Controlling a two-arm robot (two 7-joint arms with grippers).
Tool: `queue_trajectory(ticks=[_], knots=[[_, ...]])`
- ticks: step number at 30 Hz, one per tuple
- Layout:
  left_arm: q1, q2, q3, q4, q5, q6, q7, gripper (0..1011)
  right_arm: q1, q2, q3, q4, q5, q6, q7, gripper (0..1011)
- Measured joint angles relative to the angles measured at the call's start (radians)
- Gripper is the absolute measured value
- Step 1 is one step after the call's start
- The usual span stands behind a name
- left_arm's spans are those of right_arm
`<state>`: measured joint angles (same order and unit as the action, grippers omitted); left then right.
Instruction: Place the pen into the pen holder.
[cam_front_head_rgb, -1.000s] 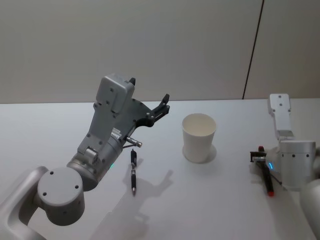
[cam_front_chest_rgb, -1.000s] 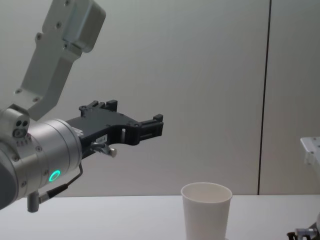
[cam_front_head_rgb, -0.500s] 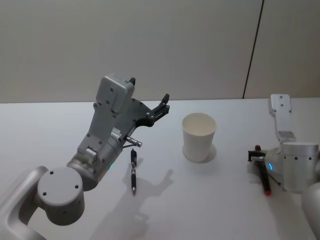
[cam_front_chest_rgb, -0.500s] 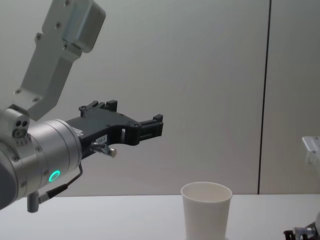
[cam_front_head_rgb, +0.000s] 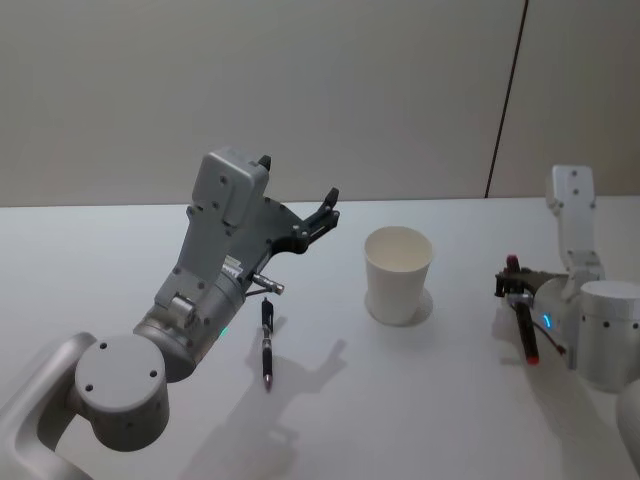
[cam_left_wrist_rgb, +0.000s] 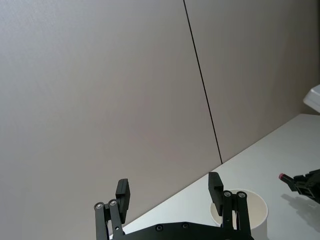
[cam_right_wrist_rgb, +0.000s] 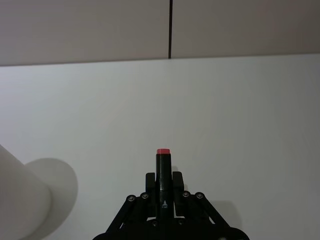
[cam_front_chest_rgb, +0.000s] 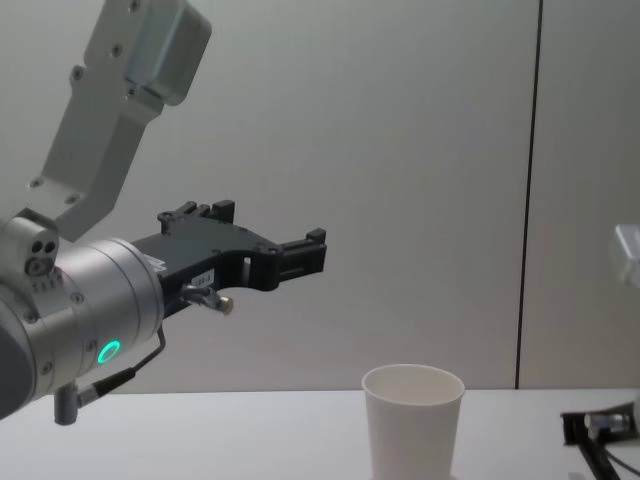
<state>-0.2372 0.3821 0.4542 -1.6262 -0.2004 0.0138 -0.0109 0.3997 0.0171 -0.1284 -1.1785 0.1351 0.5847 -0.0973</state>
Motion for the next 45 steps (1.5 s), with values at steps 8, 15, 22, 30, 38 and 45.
queue_trajectory(ticks=[8,15,22,30,38,45], knots=[[0.000,0.000,0.000,0.000,0.000,0.000,0.000,1003,-0.030,0.013,0.000,-0.058,-0.032,-0.095,0.048,184],[0.000,0.000,0.000,0.000,0.000,0.000,0.000,1003,-0.051,0.024,0.000,-0.097,-0.057,-0.171,0.090,184],[0.000,0.000,0.000,0.000,0.000,0.000,0.000,1003,-0.063,0.037,0.001,-0.119,-0.078,-0.284,0.157,184],[0.000,0.000,0.000,0.000,0.000,0.000,0.000,1003,-0.059,0.047,0.005,-0.115,-0.081,-0.416,0.228,184],[0.000,0.000,0.000,0.000,0.000,0.000,0.000,1003,-0.039,0.052,0.008,-0.076,-0.074,-0.577,0.299,184],[0.000,0.000,0.000,0.000,0.000,0.000,0.000,1003,-0.011,0.053,0.008,-0.017,-0.068,-0.726,0.357,184]])
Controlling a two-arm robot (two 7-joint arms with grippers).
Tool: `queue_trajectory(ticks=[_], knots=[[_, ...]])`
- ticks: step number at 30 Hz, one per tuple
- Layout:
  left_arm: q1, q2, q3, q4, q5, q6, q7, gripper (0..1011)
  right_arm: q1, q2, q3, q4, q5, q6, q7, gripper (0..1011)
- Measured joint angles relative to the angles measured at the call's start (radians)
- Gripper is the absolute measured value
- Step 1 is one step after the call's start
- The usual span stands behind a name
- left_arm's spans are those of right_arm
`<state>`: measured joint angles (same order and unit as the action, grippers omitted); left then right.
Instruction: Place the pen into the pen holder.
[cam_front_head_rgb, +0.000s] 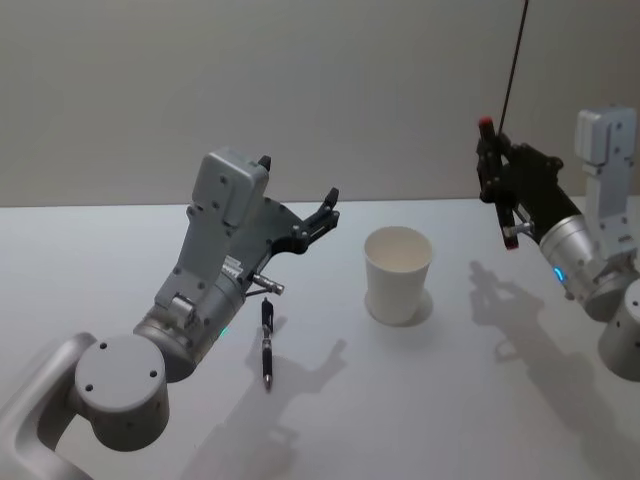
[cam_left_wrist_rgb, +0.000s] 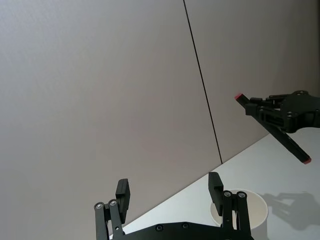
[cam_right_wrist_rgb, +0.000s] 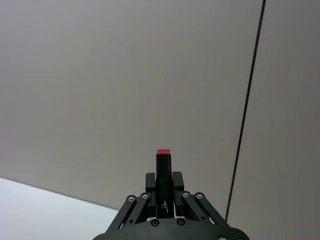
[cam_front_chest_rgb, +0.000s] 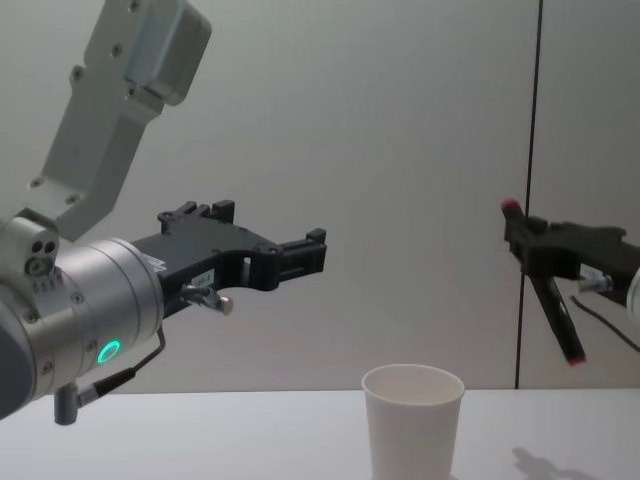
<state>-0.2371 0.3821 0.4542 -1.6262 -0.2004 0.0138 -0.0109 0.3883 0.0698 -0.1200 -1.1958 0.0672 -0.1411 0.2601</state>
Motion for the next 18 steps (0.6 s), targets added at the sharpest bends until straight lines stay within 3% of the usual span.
queue_trajectory(ticks=[11,18], knots=[[0.000,0.000,0.000,0.000,0.000,0.000,0.000,1003,0.060,-0.011,-0.009,0.135,0.026,-0.225,0.091,184],[0.000,0.000,0.000,0.000,0.000,0.000,0.000,1003,0.096,-0.022,-0.020,0.212,0.045,-0.316,0.127,184]])
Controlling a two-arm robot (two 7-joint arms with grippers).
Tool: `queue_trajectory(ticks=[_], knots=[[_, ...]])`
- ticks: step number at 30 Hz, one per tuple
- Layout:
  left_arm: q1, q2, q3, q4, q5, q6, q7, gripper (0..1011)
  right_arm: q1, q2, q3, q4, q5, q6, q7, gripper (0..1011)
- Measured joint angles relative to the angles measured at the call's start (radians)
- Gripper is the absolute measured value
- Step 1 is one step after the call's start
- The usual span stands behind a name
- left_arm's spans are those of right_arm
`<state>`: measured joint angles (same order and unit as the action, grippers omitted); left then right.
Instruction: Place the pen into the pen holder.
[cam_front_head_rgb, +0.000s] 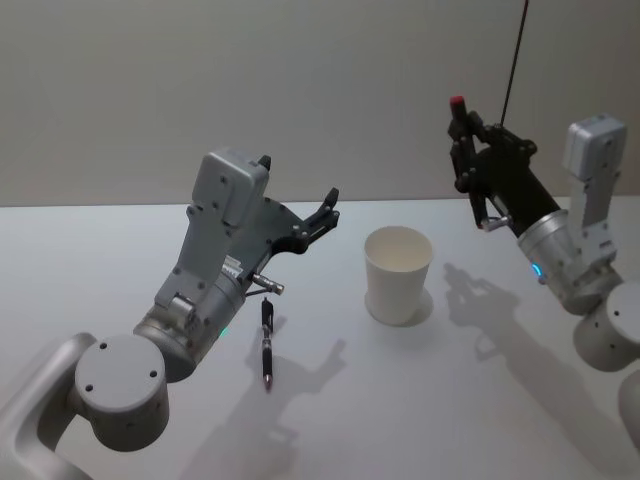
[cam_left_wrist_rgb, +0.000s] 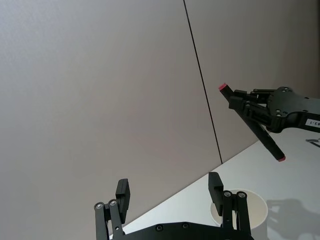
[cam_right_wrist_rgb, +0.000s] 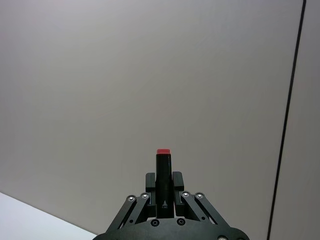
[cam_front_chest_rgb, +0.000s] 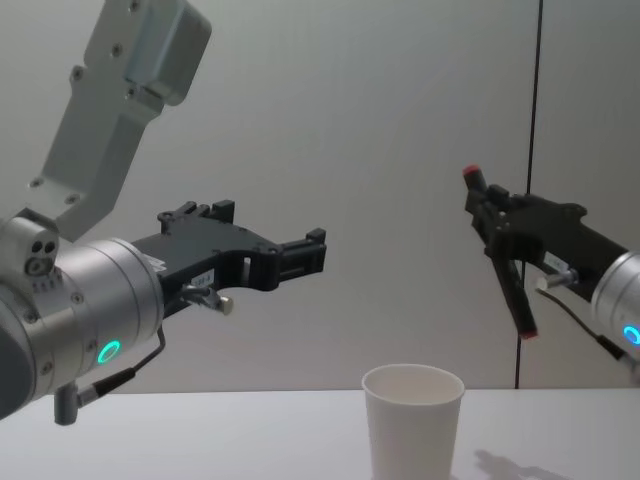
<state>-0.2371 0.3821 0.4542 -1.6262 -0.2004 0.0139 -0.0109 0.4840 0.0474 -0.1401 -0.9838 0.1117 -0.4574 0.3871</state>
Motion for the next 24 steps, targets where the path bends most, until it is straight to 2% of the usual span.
queue_trajectory(ticks=[11,24], knots=[[0.000,0.000,0.000,0.000,0.000,0.000,0.000,1003,0.057,-0.025,-0.024,0.116,0.029,-0.104,0.041,184],[0.000,0.000,0.000,0.000,0.000,0.000,0.000,1003,0.124,-0.054,-0.047,0.259,0.049,-0.192,0.062,184]])
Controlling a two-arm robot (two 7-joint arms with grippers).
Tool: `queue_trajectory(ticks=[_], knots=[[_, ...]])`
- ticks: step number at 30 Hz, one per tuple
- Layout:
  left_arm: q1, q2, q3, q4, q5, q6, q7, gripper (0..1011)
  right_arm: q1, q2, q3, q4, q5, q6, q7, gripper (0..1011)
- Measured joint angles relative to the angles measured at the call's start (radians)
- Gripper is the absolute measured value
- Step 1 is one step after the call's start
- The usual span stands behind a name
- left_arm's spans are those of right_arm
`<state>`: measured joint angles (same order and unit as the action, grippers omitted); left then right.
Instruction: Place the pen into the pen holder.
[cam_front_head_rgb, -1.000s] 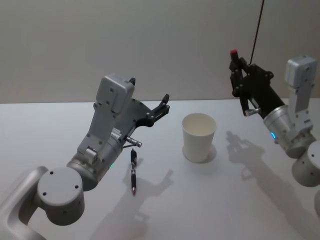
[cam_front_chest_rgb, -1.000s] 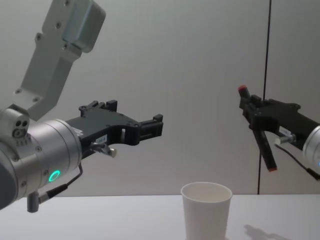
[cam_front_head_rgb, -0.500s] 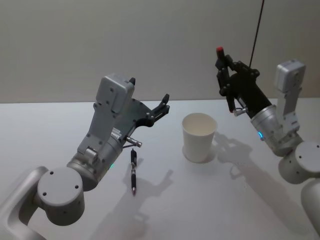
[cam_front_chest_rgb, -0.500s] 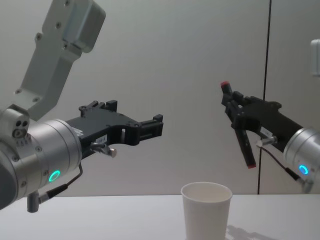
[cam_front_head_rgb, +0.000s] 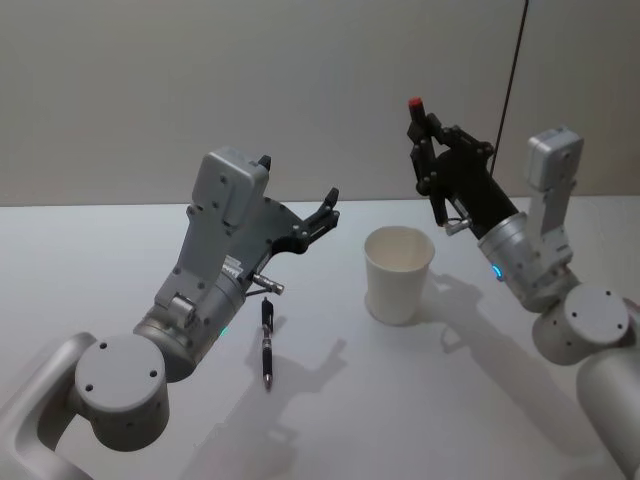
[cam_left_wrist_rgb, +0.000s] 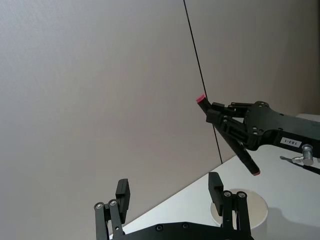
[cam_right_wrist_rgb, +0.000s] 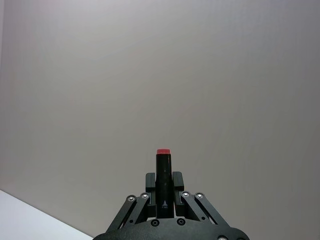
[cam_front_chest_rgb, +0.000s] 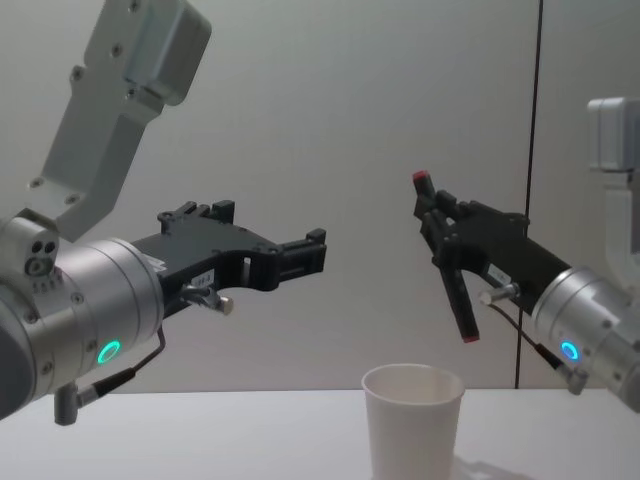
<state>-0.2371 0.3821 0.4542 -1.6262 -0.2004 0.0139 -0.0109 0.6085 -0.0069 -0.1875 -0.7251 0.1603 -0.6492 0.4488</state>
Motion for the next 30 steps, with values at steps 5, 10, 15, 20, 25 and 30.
queue_trajectory(ticks=[5,10,15,20,25,30], knots=[[0.000,0.000,0.000,0.000,0.000,0.000,0.000,1003,0.030,-0.012,-0.008,0.067,0.005,-0.035,0.002,184],[0.000,0.000,0.000,0.000,0.000,0.000,0.000,1003,0.054,-0.022,-0.014,0.125,0.011,-0.068,0.004,184],[0.000,0.000,0.000,0.000,0.000,0.000,0.000,1003,0.083,-0.034,-0.020,0.194,0.021,-0.110,0.009,184],[0.000,0.000,0.000,0.000,0.000,0.000,0.000,1003,0.104,-0.043,-0.023,0.249,0.034,-0.143,0.020,184],[0.000,0.000,0.000,0.000,0.000,0.000,0.000,1003,0.123,-0.054,-0.026,0.303,0.051,-0.180,0.038,184],[0.000,0.000,0.000,0.000,0.000,0.000,0.000,1003,0.139,-0.062,-0.028,0.349,0.065,-0.209,0.051,184]])
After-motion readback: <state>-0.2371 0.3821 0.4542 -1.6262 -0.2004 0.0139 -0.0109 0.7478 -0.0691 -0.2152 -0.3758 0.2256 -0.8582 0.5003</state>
